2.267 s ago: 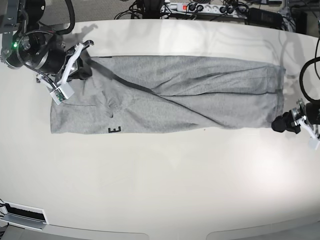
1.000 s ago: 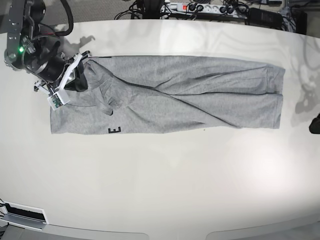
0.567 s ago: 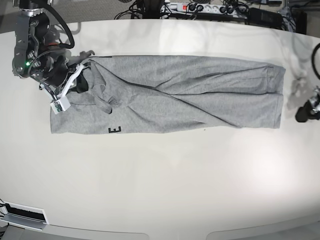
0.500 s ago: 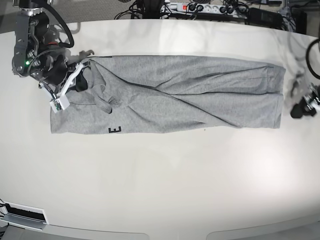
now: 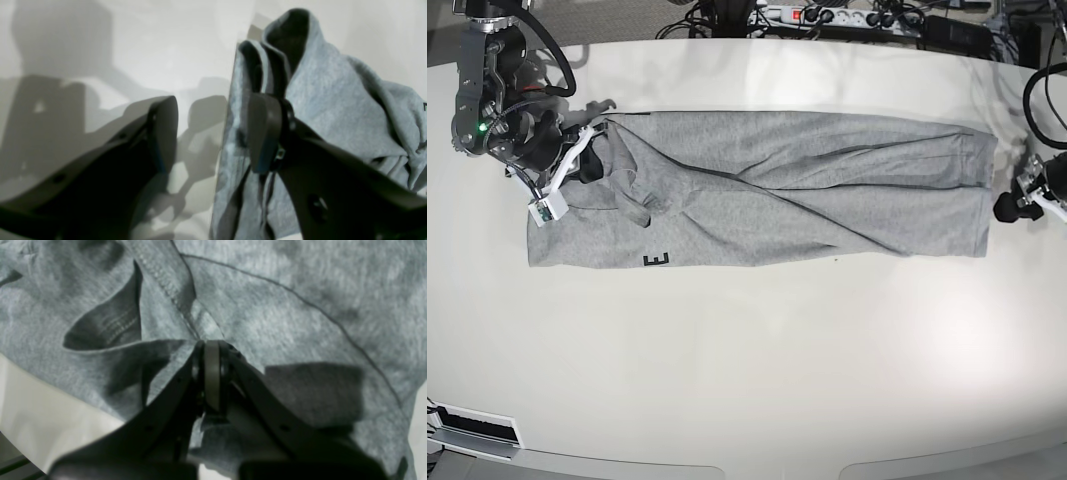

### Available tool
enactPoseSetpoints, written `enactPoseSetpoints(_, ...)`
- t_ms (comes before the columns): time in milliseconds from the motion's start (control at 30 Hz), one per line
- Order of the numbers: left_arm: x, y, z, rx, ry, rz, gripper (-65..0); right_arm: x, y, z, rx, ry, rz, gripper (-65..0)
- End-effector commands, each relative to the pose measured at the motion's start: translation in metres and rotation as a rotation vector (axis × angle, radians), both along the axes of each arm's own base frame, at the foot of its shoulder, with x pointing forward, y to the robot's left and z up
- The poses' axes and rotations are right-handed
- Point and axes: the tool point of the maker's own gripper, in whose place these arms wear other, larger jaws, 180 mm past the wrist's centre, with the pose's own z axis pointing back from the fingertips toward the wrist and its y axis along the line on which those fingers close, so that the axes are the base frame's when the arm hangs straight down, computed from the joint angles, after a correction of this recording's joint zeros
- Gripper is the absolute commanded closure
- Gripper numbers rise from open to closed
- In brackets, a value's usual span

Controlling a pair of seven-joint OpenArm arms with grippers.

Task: Layout the t-shirt on the table in an organized manner, then fold the t-shirt properly
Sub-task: 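Grasp the opposite shirt end with the left gripper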

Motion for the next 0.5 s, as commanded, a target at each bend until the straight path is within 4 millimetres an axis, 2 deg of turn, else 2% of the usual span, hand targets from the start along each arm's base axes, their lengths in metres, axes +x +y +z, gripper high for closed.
enactPoseSetpoints(0, 0.01, 0.006, 0.014, 0.012, -0.037, -0.006, -34.8, 0.011, -0.001, 0.012, 0.021, -0.046, -0.004, 0.0)
enactPoseSetpoints(200, 0.001, -0.022, -0.005, -0.014, 0.032, -0.089, -34.7, 0.011, -0.001, 0.012, 0.026, -0.047, -0.006, 0.0)
enactPoseSetpoints(367, -0.013, -0.057, -0.027, -0.05, 0.112, -0.183, -34.7, 0.011, -0.001, 0.012, 0.026, -0.047, -0.006, 0.0)
enactPoseSetpoints(467, -0.017, -0.075, -0.032, -0.094, 0.134, -0.209, -34.6, 0.011, -0.001, 0.012, 0.025, -0.046, -0.006, 0.0)
